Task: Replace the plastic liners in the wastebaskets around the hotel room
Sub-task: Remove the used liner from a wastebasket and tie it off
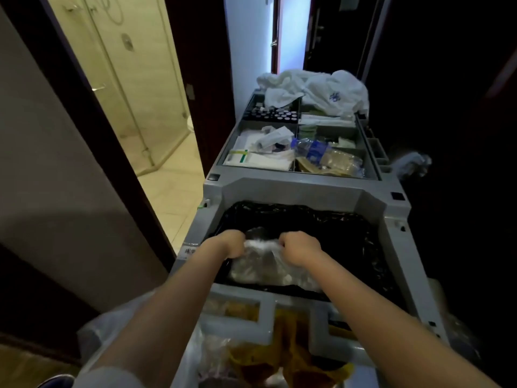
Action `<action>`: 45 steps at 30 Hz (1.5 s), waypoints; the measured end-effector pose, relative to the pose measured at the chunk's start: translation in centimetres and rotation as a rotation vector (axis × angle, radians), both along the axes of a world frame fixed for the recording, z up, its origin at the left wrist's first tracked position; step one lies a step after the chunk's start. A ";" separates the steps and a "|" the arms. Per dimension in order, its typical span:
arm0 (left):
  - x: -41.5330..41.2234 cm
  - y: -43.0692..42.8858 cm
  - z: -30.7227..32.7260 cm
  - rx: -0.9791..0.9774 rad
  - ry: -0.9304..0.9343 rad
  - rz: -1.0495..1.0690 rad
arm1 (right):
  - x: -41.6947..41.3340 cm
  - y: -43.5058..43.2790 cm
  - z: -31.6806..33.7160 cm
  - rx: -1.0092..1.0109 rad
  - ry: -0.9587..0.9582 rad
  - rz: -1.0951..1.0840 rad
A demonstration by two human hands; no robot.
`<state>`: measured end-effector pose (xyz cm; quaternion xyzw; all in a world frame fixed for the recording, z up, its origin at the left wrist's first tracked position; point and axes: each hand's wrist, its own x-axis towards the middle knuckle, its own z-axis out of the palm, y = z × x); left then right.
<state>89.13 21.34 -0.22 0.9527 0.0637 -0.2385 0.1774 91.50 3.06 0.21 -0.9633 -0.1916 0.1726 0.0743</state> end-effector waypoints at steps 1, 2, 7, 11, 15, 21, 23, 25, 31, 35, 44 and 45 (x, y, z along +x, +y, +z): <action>-0.3 -0.1 -0.8 0.010 0.099 -0.006 | 0.2 0.1 -0.6 -0.077 0.072 0.034; -0.4 -0.2 -1.4 0.009 0.132 -0.015 | 0.3 0.2 -1.0 -0.116 0.115 0.052; -0.2 -0.5 -1.5 0.036 0.065 -0.037 | 0.9 1.0 -1.6 -0.022 0.160 0.093; -0.2 -0.1 -0.3 0.035 -0.068 0.018 | 1.4 1.3 -0.7 0.024 0.027 0.113; -0.9 1.1 1.5 -0.047 -0.312 0.152 | 1.5 2.2 0.6 0.210 0.036 0.074; -5.2 4.4 6.0 -0.181 -0.647 0.345 | -0.7 6.8 3.7 0.578 -0.010 0.086; -7.6 6.5 7.5 -0.213 -0.689 0.385 | -2.3 9.3 4.9 0.674 -0.025 0.106; -10.6 8.8 8.7 -0.191 -0.730 0.369 | -4.5 11.9 6.1 0.770 -0.031 0.134; -21.3 14.5 10.4 -0.197 -0.888 0.456 | -12.4 19.3 7.6 0.994 -0.003 0.214; -28.7 15.0 11.2 -0.164 -0.987 0.310 | -18.4 23.7 8.0 1.068 0.023 0.360; -43.3 13.6 11.7 0.251 -1.014 0.758 | -25.8 25.4 6.6 1.136 0.203 0.662; -44.9 13.0 11.4 0.311 -1.006 0.828 | -26.5 25.4 6.7 1.124 0.234 0.689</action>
